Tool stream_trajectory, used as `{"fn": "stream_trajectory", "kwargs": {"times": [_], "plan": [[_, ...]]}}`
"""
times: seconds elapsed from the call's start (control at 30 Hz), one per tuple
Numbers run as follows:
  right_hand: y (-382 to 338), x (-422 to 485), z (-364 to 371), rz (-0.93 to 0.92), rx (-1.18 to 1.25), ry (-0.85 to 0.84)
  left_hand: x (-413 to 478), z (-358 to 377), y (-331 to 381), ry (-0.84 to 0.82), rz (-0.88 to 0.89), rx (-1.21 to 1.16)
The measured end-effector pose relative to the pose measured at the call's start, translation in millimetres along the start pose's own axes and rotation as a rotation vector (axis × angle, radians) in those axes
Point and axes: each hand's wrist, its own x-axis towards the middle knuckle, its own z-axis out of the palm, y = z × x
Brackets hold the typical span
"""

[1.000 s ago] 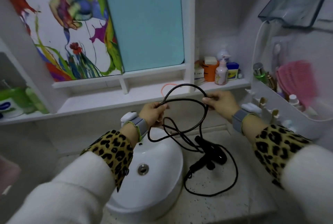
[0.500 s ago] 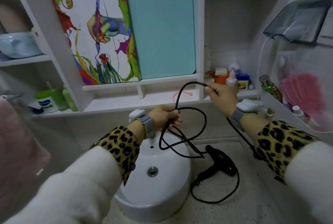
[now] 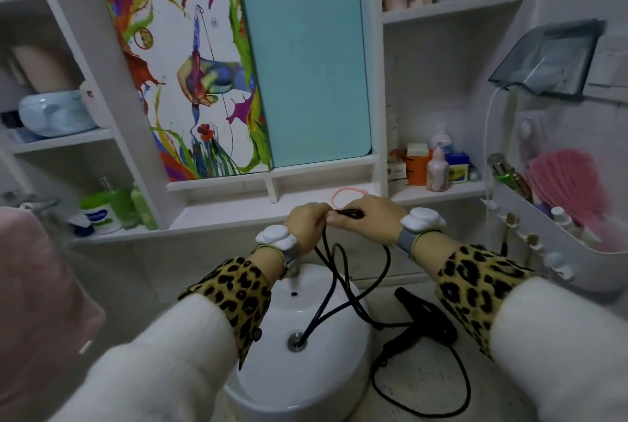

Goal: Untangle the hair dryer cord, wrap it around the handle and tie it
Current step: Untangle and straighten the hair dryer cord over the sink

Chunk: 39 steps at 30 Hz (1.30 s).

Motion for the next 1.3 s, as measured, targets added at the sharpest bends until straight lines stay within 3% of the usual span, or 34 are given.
{"fn": "stream_trajectory", "kwargs": {"times": [0.2,0.33,0.4,0.5,0.63,0.77,0.87,0.93,1.0,1.07,1.17,1.3], "plan": [[-6.8,12.1,3.0,0.026,-0.015,0.015,-0.3,-3.7,-4.1,0.167,-0.158,-0.368],[-8.1,14.4,12.0,0.047,-0.059,0.109,-2.4,-3.6,2.2,0.459,-0.225,-0.161],[-5.3,14.4,17.3,0.06,-0.105,0.133,-7.7,2.9,7.0,0.332,-0.163,-0.06],[-1.7,14.5,19.9,0.086,-0.139,0.164,-15.9,14.3,15.4,-0.017,-0.148,0.025],[-3.7,17.9,19.2,0.103,-0.053,0.157,-17.3,14.2,13.1,-0.009,-0.121,-0.092],[-7.0,15.2,10.0,0.123,0.279,0.097,-15.5,8.1,19.8,-0.054,-0.083,-0.297],[-9.1,9.7,8.6,0.126,0.267,0.063,-6.5,-5.4,19.5,-0.089,-0.188,-0.496],[-4.0,5.8,11.7,0.169,0.311,0.091,-0.9,-18.7,18.0,-0.128,-0.144,-0.36],[5.8,1.7,14.6,0.293,0.508,0.103,1.8,-30.6,17.1,-0.145,-0.064,-0.242],[18.2,-5.1,16.3,0.361,0.615,0.086,3.1,-44.7,14.0,-0.086,-0.095,-0.402],[37.9,-16.4,18.2,0.452,0.745,0.036,10.1,-73.2,-9.2,0.221,-0.356,-0.858],[52.1,-22.3,17.8,0.49,0.601,0.098,7.6,-100.4,-50.6,0.397,-0.56,-1.174]]}}
